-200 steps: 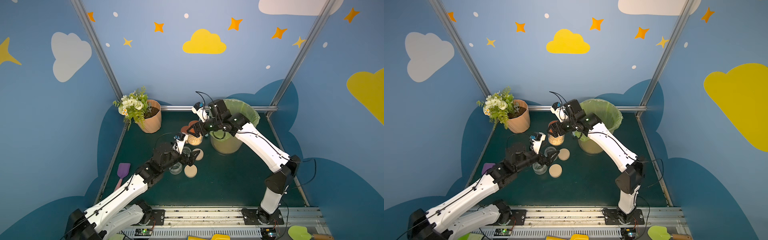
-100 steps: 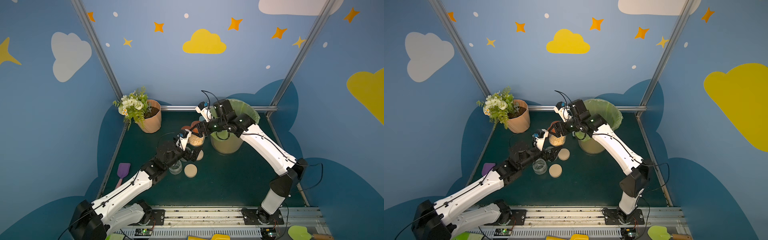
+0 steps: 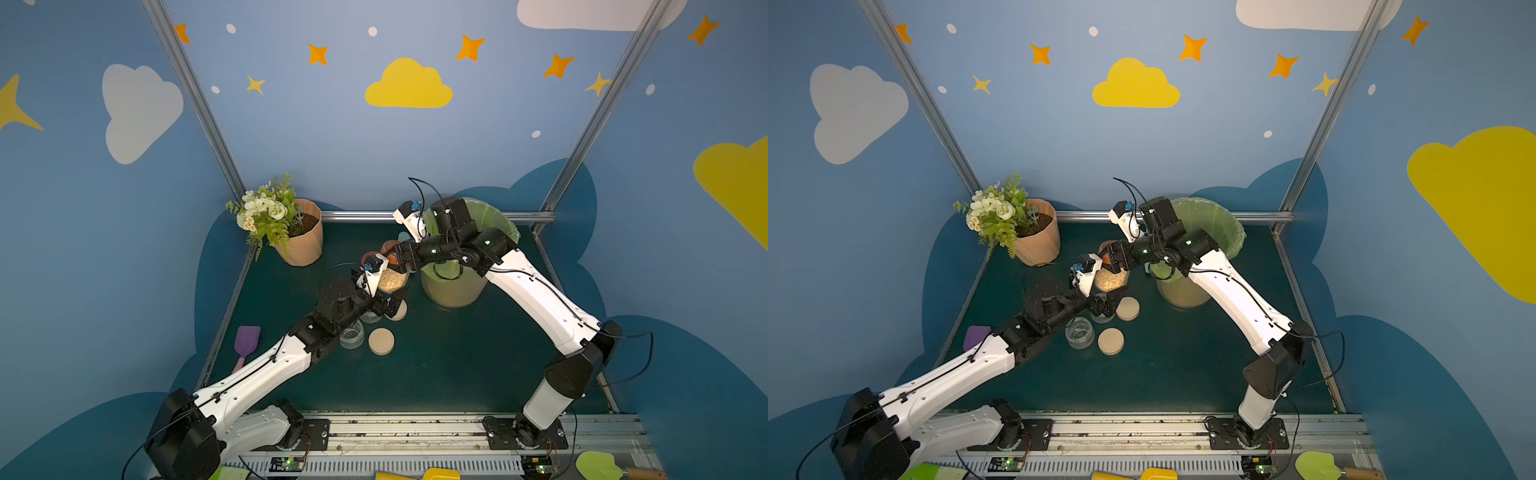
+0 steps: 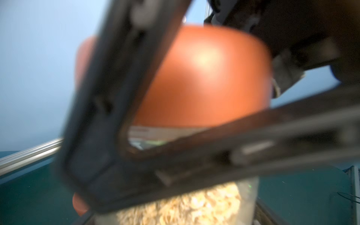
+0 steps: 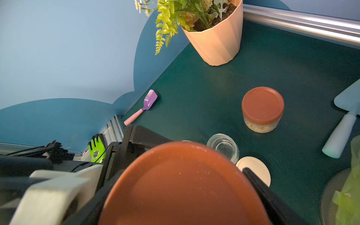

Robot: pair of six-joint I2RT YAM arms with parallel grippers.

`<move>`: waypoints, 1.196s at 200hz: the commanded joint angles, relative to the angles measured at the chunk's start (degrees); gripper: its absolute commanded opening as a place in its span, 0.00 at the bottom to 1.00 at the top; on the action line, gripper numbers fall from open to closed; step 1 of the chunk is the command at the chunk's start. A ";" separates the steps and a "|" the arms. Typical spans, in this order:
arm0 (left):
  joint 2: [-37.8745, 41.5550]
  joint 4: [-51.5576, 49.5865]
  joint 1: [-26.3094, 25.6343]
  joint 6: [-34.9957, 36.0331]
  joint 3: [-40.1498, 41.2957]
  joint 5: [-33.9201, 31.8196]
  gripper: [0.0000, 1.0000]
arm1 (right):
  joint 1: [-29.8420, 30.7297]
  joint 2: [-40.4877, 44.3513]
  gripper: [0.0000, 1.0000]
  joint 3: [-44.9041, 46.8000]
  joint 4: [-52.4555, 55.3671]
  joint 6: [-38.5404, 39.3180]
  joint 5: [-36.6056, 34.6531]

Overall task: Empty expired oatmeal from jars
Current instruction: Pick up the jar from the center of the board.

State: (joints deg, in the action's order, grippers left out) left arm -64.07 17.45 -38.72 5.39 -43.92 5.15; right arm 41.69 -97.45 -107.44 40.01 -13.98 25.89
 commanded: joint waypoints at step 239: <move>-1.70 8.91 0.84 4.39 -2.20 -1.43 0.04 | -0.03 8.14 0.96 6.62 -7.38 -4.68 0.74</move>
State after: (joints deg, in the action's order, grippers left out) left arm -66.06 21.69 -38.41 8.60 -43.92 4.91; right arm 41.28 -92.88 -101.25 33.61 -17.93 25.96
